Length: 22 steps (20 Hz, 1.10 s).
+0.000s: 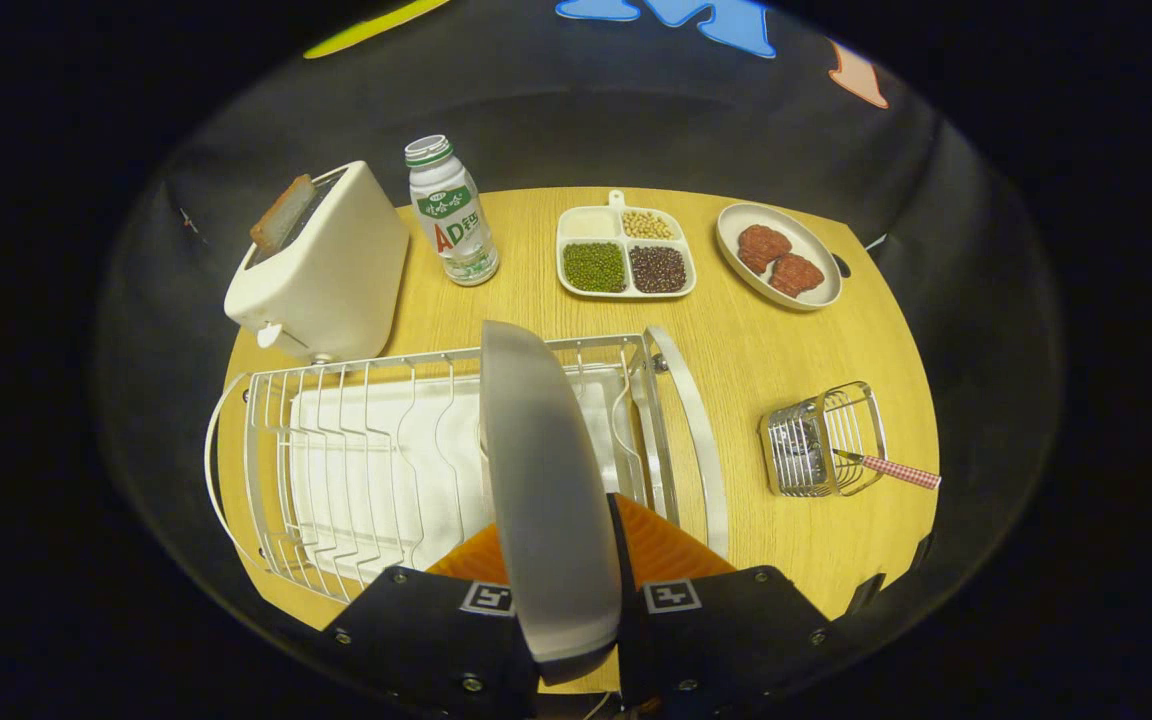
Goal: Take the plate from the dish rack, then take the spoon from the basket and place it into the plate.
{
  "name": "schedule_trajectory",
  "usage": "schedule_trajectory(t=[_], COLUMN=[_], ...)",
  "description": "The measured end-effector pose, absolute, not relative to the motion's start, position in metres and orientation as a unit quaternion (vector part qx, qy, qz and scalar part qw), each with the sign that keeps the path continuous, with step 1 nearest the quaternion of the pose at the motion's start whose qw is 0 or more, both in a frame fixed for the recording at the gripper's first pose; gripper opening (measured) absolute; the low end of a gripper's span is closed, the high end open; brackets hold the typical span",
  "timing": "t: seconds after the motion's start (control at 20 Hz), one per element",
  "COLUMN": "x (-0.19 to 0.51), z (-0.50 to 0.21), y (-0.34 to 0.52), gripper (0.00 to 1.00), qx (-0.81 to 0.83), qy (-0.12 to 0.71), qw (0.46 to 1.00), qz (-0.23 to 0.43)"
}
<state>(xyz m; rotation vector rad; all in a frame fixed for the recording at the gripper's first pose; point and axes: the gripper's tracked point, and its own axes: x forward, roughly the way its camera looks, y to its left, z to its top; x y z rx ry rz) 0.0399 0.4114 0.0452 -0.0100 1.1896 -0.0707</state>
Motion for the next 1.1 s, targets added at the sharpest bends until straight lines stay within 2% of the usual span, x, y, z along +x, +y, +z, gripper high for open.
schedule_trajectory(t=[0.35, 0.7, 0.9, 1.1], x=[0.039, 0.04, 0.04, 0.029], z=[0.065, 0.076, 0.095, 0.117], y=[0.415, 0.404, 0.404, 0.402], gripper=[0.3, 0.3, 0.3, 0.3], qx=[-0.039, -0.056, -0.043, -0.039], qy=[0.551, 0.53, 0.514, 0.515], qw=[0.828, 0.838, 0.851, 0.854], qz=[-0.098, -0.12, -0.101, -0.056])
